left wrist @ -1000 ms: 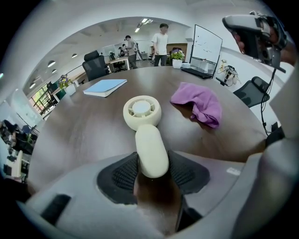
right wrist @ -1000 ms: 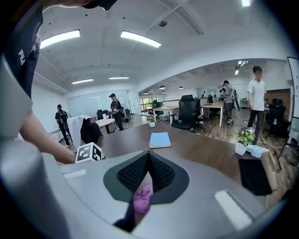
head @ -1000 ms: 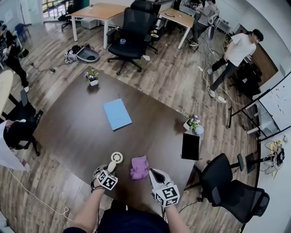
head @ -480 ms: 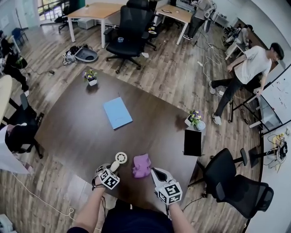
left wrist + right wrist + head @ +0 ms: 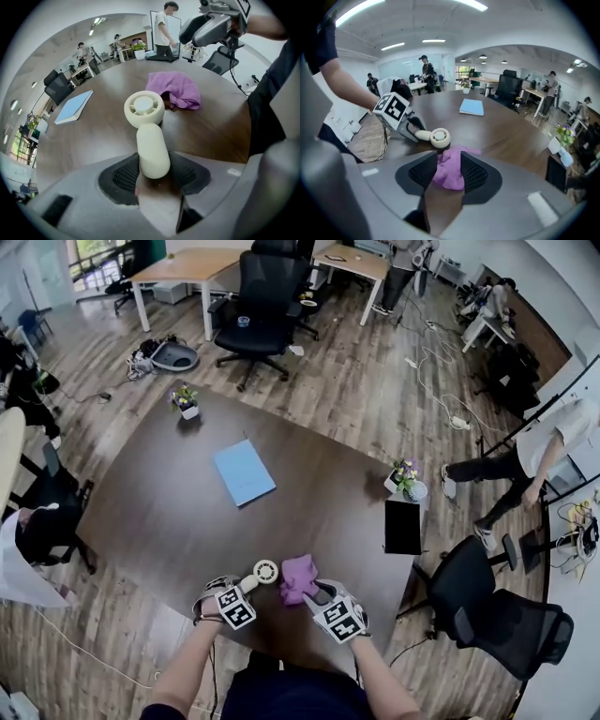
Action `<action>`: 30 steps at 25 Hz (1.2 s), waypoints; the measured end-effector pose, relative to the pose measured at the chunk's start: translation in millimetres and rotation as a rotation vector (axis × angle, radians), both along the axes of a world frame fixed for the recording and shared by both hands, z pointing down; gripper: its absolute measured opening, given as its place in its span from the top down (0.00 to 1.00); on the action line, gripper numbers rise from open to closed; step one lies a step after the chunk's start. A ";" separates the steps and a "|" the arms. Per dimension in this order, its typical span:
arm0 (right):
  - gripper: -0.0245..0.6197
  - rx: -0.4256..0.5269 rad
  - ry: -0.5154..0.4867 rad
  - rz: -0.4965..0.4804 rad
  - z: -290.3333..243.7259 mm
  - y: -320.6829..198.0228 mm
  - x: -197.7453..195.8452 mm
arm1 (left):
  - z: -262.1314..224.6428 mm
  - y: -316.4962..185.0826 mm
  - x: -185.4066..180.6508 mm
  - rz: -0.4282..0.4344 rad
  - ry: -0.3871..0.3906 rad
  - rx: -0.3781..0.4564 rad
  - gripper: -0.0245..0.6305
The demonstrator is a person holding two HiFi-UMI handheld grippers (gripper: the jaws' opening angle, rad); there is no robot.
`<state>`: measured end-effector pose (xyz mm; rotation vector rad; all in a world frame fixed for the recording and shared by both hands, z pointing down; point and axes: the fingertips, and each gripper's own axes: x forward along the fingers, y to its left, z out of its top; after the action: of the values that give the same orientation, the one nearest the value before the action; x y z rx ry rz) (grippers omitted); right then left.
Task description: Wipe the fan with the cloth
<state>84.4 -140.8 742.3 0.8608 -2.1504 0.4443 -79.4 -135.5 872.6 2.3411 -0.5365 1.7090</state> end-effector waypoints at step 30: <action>0.76 -0.146 0.084 -0.070 47.8 -25.0 -23.1 | 1.8 -0.2 -2.7 0.025 0.043 0.026 0.66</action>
<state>61.4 -165.8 790.1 0.7083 -2.0371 0.5140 -82.1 -135.7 874.3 2.4070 -0.5273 1.6682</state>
